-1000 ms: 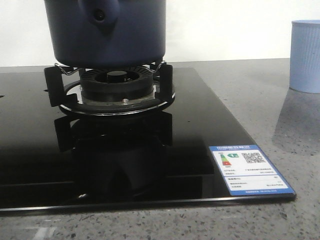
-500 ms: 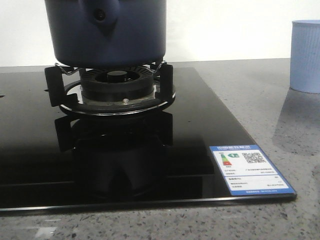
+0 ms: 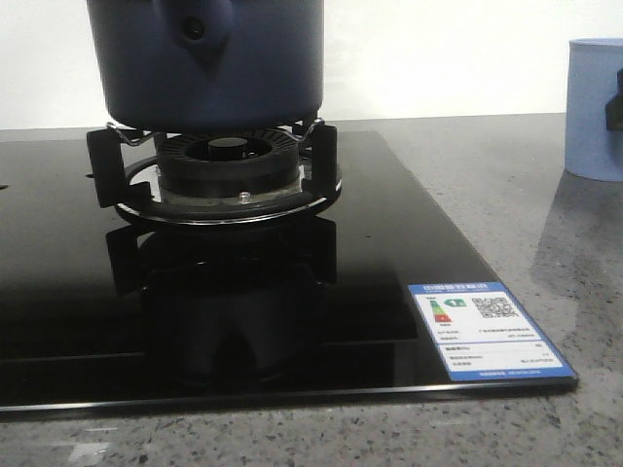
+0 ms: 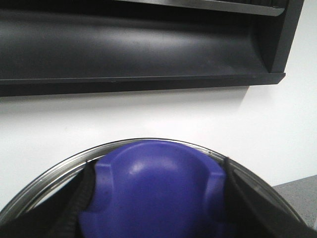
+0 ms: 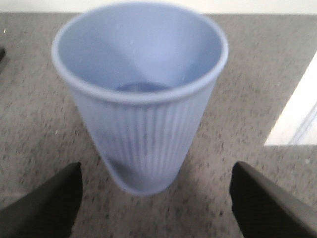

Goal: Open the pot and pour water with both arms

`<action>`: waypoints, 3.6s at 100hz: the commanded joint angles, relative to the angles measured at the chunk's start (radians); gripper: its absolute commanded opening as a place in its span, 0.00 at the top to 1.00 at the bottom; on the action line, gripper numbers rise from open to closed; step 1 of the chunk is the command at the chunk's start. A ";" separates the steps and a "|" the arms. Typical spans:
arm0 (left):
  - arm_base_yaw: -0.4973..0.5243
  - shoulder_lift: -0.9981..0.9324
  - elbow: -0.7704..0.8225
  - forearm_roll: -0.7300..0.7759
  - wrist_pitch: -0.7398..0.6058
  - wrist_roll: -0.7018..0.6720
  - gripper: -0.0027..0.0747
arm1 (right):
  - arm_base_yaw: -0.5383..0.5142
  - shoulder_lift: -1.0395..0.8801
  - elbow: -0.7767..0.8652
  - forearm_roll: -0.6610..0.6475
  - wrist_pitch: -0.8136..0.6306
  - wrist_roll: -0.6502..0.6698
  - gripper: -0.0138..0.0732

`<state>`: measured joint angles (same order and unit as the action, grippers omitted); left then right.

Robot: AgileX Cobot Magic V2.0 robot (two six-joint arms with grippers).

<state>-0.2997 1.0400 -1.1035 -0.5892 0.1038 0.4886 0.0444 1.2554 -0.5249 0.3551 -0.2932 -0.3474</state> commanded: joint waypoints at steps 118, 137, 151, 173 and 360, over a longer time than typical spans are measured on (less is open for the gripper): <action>0.002 -0.026 -0.035 -0.014 -0.104 -0.006 0.50 | 0.003 0.331 -0.211 -0.010 -0.375 0.020 0.20; 0.002 -0.026 -0.035 -0.014 -0.104 -0.006 0.50 | 0.003 0.331 -0.211 -0.010 -0.327 0.020 0.31; 0.002 -0.026 -0.035 -0.014 -0.104 -0.006 0.50 | 0.003 0.331 -0.211 -0.010 -0.353 0.020 0.48; 0.002 -0.026 -0.035 -0.014 -0.104 -0.006 0.50 | 0.003 0.280 -0.211 -0.033 -0.373 0.020 0.50; 0.002 -0.026 -0.035 -0.009 -0.092 -0.006 0.50 | 0.548 0.233 -0.817 -1.351 0.457 0.020 0.50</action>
<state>-0.2997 1.0400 -1.1035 -0.5894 0.0979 0.4886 0.5939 1.5300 -1.2986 -0.9103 0.2515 -0.3273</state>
